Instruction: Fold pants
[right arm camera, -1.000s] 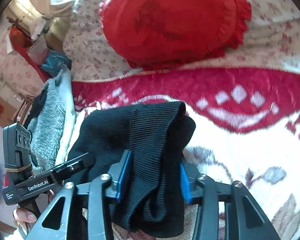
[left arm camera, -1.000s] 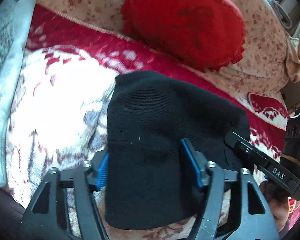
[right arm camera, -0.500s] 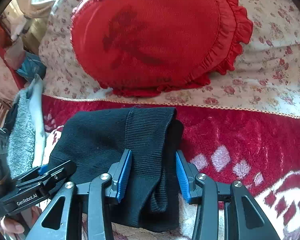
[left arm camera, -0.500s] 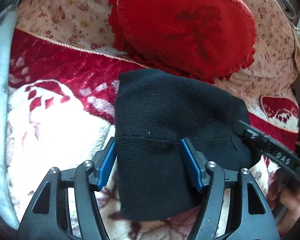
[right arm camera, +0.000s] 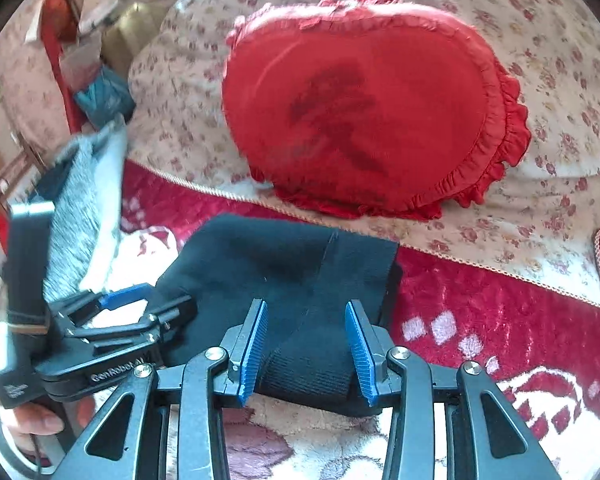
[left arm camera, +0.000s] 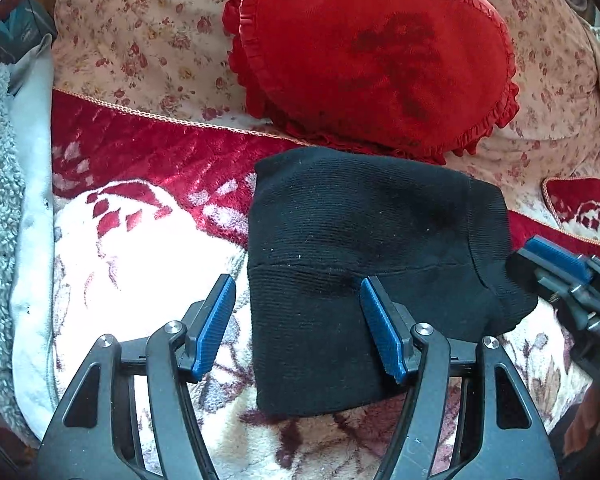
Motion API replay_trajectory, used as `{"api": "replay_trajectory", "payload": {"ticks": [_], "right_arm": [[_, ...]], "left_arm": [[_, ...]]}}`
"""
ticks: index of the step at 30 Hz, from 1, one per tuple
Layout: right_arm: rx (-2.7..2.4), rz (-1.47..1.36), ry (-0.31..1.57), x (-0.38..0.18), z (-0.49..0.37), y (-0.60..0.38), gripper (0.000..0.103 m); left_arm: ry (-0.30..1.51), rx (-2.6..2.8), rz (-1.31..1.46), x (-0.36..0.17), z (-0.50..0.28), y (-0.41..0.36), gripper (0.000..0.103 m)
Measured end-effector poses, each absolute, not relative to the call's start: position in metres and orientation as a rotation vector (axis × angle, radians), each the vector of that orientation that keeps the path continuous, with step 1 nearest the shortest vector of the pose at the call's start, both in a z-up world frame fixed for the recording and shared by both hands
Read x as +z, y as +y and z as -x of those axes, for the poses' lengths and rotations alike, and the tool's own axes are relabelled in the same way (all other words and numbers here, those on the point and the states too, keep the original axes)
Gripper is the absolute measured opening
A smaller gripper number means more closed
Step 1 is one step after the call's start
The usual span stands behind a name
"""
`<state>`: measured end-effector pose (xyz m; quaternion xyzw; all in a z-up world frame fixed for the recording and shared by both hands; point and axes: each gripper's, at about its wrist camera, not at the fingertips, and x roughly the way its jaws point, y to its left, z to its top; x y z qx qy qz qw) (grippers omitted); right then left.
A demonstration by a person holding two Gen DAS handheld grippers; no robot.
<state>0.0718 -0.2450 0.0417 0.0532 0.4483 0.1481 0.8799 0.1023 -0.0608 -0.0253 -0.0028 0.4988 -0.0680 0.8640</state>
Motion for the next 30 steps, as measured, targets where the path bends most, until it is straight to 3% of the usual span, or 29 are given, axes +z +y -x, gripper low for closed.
{"api": "replay_trajectory", "payload": {"ticks": [7,30], "right_arm": [[0.225,0.012,0.991,0.001,-0.076,-0.237,0.039],[0.213,-0.089,0.914,0.045,-0.039,-0.231,0.039]], "left_arm": [[1.041,-0.145,0.009,-0.029,-0.106,-0.066,0.065],[0.906,-0.057,0.012,0.01,-0.035,-0.042,0.065]]}}
